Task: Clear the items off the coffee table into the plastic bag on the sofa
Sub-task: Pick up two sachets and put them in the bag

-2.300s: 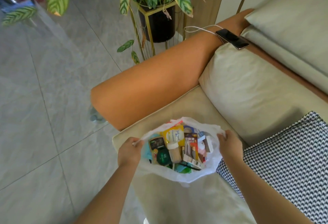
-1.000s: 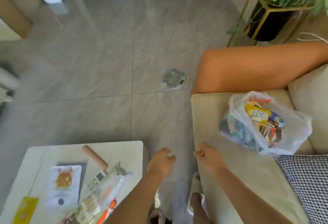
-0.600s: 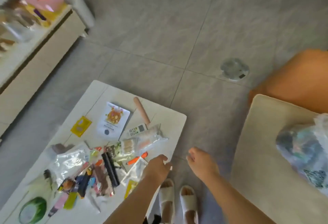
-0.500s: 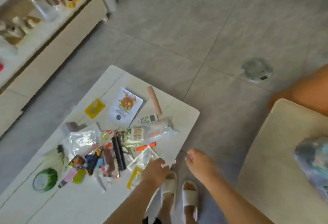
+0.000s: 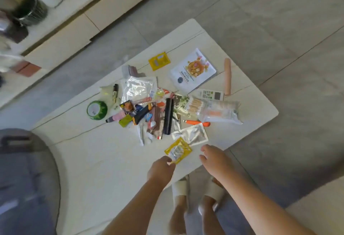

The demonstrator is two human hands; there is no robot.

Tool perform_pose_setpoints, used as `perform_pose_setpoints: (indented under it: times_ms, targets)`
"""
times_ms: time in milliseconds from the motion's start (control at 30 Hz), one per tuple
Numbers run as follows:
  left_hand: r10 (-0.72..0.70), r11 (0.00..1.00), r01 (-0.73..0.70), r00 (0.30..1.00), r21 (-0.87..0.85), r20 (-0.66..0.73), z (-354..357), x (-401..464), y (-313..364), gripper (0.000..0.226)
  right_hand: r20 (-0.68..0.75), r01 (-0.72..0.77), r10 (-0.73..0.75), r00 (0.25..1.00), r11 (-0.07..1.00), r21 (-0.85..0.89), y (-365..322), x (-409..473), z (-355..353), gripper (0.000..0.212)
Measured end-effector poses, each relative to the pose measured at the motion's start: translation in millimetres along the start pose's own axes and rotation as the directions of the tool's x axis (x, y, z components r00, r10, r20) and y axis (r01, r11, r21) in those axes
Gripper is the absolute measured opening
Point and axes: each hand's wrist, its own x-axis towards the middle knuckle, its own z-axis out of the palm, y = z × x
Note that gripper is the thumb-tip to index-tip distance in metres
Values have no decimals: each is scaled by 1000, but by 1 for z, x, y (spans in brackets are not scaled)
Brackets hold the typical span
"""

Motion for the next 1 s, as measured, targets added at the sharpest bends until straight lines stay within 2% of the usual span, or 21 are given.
perform_pose_setpoints:
  times_ms: [400, 600, 767, 900, 1000]
  targets:
    - [155, 980, -150, 988, 129, -25, 31, 118, -31, 44, -16, 152, -162, 987, 952, -266, -14, 110, 44, 40]
    - [182, 960, -168, 982, 223, -43, 60, 160, -37, 53, -73, 304, -362, 929, 862, -405, -5, 156, 73, 44]
    - [167, 937, -119, 979, 329, -120, 73, 177, -37, 54, -110, 292, -406, 907, 796, -530, 3, 175, 87, 46]
    - [158, 938, -122, 983, 326, -89, 75, 184, -36, 49, -187, 214, -406, 894, 756, -618, 10, 180, 90, 48]
    - [135, 944, -112, 989, 309, -53, 72, 184, -37, 46, -204, 154, -359, 911, 753, -640, 14, 175, 89, 39]
